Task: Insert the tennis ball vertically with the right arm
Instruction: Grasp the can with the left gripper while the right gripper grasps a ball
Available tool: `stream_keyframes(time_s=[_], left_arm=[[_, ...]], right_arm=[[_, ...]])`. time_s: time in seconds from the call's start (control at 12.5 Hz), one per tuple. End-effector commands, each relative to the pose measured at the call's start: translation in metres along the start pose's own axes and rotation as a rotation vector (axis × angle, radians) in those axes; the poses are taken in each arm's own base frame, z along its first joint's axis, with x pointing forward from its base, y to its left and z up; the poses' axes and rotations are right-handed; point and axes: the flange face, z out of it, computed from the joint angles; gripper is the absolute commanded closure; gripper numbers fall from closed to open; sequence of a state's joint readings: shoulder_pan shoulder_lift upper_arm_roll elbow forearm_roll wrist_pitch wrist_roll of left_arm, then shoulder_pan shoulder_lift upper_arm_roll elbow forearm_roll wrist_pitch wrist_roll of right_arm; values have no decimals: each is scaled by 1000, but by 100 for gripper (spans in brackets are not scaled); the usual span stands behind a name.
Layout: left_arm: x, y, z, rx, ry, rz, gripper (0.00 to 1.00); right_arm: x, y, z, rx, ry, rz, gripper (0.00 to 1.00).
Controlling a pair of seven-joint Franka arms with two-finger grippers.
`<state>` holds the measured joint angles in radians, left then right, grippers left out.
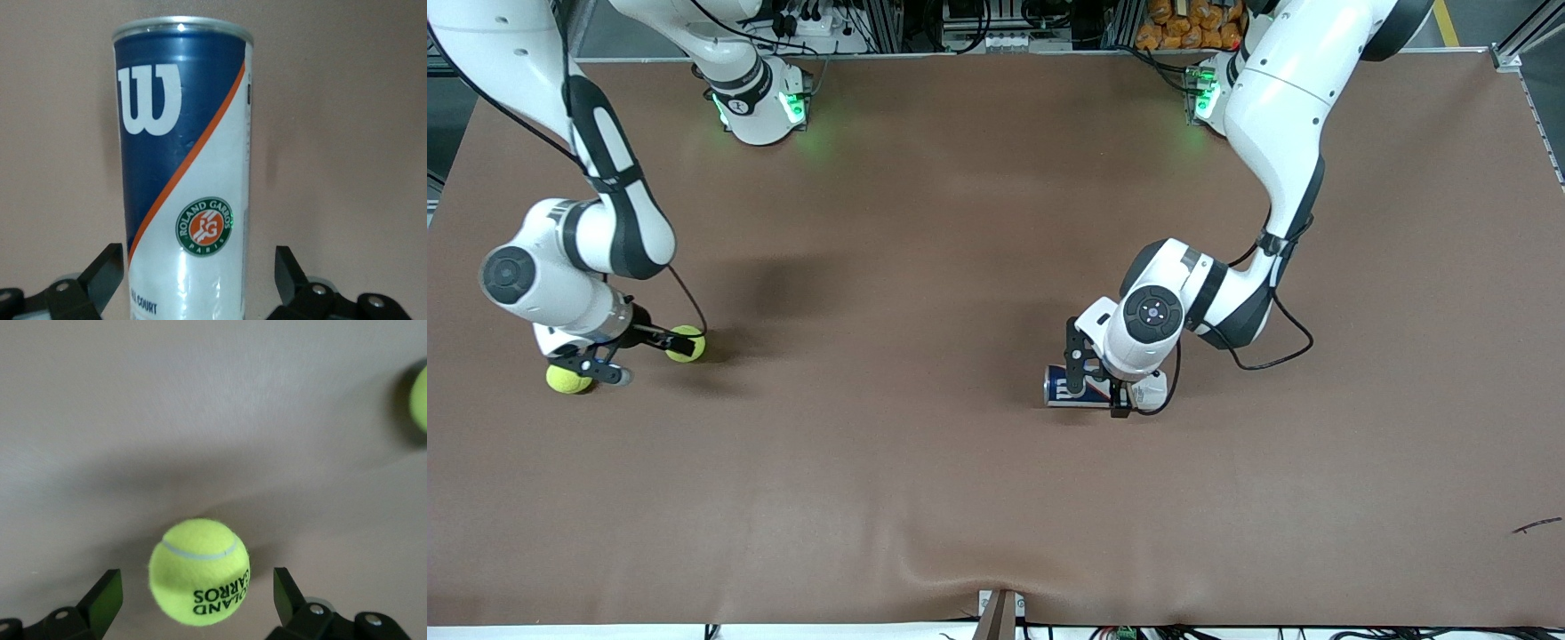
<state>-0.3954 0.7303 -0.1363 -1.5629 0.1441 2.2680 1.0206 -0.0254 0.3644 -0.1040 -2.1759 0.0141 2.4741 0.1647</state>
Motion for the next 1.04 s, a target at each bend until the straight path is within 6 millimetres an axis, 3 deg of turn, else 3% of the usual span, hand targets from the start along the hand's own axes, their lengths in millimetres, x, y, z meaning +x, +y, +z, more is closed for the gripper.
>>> stream_keyframes(time_s=[0.0, 0.32, 0.4, 0.48, 0.64, 0.96], left_arm=[[0, -1, 8, 27, -5, 25, 0], [-1, 4, 28, 44, 10, 40, 0], [-2, 3, 27, 55, -2, 72, 14], [-2, 1, 24, 66, -7, 94, 47], [0, -1, 16, 78, 0, 95, 36], [11, -2, -33, 93, 94, 68, 34]], right_arm=[[-5, -2, 13, -7, -9, 5, 0], [-5, -4, 28, -12, -24, 4, 0], [-5, -5, 30, -13, -26, 2, 0], [-6, -5, 31, -13, -28, 2, 0], [-5, -5, 30, -13, -25, 2, 0], [-2, -6, 28, -12, -19, 5, 0]])
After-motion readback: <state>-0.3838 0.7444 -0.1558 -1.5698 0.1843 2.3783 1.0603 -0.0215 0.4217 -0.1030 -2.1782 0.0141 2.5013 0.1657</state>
